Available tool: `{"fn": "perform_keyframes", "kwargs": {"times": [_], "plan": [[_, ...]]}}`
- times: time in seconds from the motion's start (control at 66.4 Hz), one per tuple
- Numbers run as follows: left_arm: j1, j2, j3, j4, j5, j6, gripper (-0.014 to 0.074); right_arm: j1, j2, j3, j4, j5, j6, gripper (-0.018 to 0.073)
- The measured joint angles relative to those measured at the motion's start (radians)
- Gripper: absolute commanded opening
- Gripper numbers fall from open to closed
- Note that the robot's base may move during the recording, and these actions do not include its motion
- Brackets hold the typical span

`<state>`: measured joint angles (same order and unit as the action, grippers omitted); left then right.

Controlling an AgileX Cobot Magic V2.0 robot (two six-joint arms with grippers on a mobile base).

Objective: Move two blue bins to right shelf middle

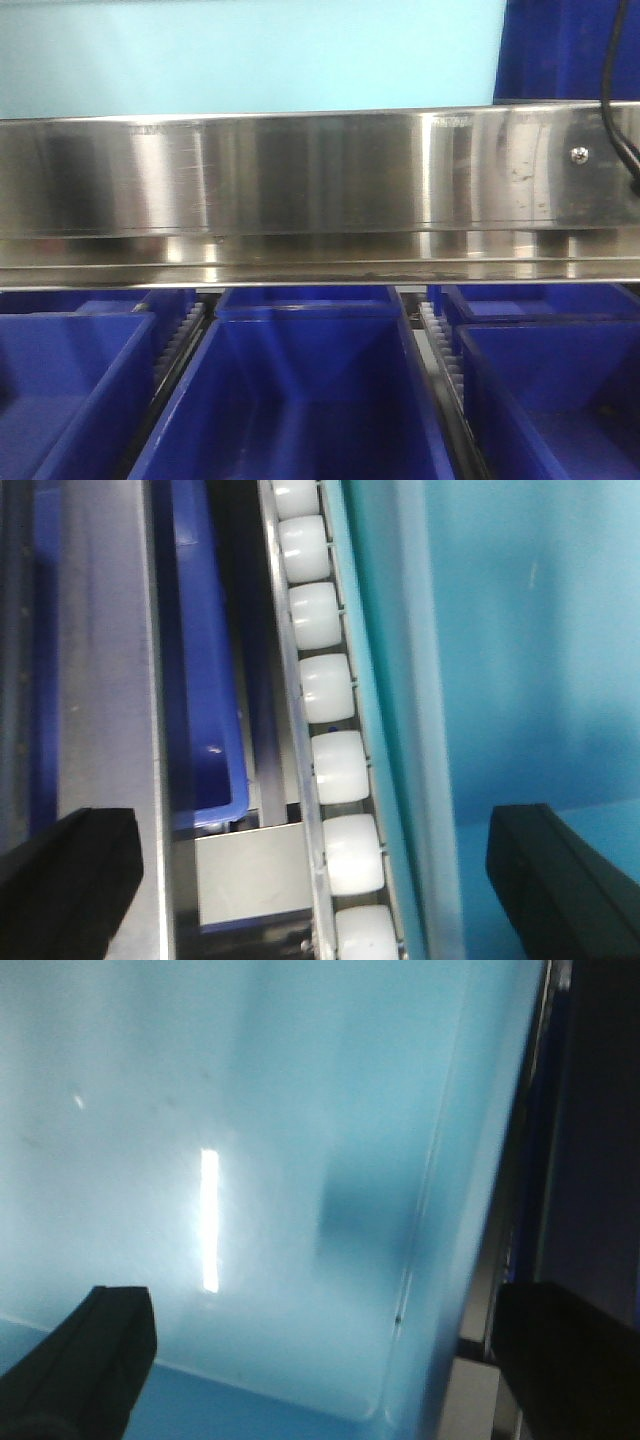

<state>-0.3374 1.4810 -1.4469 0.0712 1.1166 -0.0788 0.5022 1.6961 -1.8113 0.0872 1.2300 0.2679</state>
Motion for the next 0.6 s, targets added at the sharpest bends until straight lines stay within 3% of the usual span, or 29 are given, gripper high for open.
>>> {"fn": "perform_keyframes", "kwargs": {"times": [0.362, 0.497, 0.603], "plan": [[0.000, 0.000, 0.025, -0.030, -0.059, 0.000, 0.0611, 0.000, -0.034, 0.138, -0.015, -0.074, 0.016, 0.0549], [0.000, 0.000, 0.025, -0.047, -0.061, 0.000, 0.0606, 0.002, -0.034, 0.153, -0.015, -0.099, 0.018, 0.0412], [0.000, 0.000, 0.025, -0.080, -0.061, 0.000, 0.0571, 0.002, -0.034, 0.157, -0.015, -0.104, 0.018, 0.0211]]}}
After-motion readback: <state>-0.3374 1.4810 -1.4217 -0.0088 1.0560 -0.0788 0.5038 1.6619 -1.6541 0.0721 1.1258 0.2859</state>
